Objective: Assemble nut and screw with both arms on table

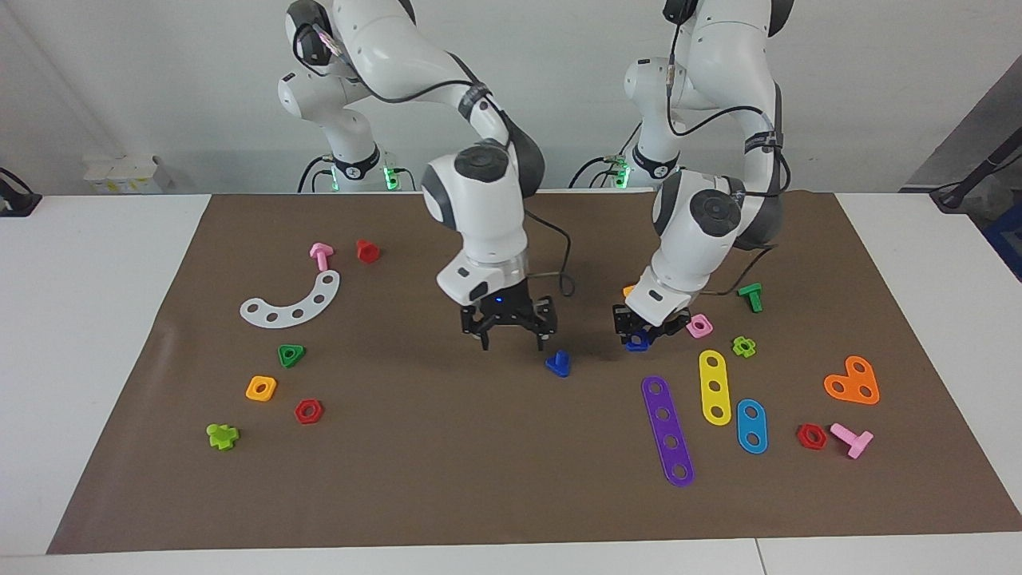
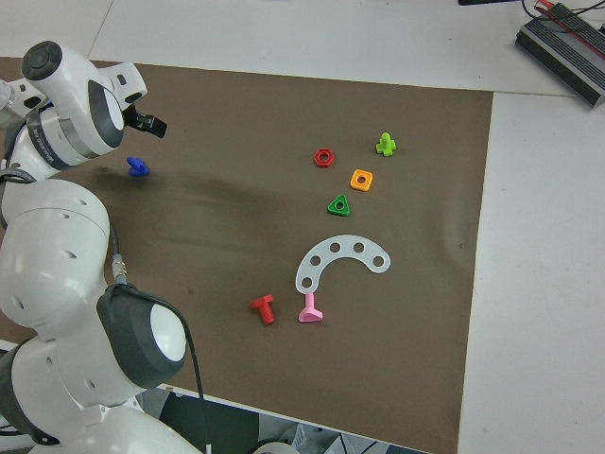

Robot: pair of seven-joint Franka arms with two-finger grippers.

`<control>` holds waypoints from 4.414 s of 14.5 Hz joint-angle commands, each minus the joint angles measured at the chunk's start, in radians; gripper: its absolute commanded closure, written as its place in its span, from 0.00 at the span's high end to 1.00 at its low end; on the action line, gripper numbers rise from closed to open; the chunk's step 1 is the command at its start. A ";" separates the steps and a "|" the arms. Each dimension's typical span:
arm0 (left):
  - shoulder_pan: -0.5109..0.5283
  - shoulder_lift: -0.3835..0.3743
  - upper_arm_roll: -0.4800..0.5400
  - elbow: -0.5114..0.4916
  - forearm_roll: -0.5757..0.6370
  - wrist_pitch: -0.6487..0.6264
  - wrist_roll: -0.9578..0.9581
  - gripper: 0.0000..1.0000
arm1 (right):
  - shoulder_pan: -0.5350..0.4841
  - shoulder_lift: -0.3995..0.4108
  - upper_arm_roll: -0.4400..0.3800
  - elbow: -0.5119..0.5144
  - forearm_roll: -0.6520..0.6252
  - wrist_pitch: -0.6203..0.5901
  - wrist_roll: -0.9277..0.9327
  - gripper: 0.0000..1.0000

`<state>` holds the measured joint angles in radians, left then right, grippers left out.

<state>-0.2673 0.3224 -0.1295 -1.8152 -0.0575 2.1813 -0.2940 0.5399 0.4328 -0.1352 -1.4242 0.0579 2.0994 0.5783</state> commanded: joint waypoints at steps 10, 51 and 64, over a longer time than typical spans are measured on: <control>-0.176 0.155 0.019 0.180 -0.007 -0.018 -0.234 0.00 | -0.394 -0.451 0.017 -0.417 0.014 -0.307 -0.486 1.00; -0.161 0.194 0.027 0.167 0.053 0.099 -0.231 1.00 | -0.416 -0.505 -0.046 -0.185 -0.072 -0.611 -0.518 1.00; 0.302 -0.086 0.027 0.223 0.054 -0.479 0.390 1.00 | -0.414 -0.506 -0.044 -0.186 -0.072 -0.615 -0.520 1.00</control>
<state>-0.0309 0.3269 -0.0923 -1.4743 0.0012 1.7067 0.0088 0.1265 -0.0565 -0.1819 -1.5965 -0.0065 1.4887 0.0623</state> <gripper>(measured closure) 0.000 0.000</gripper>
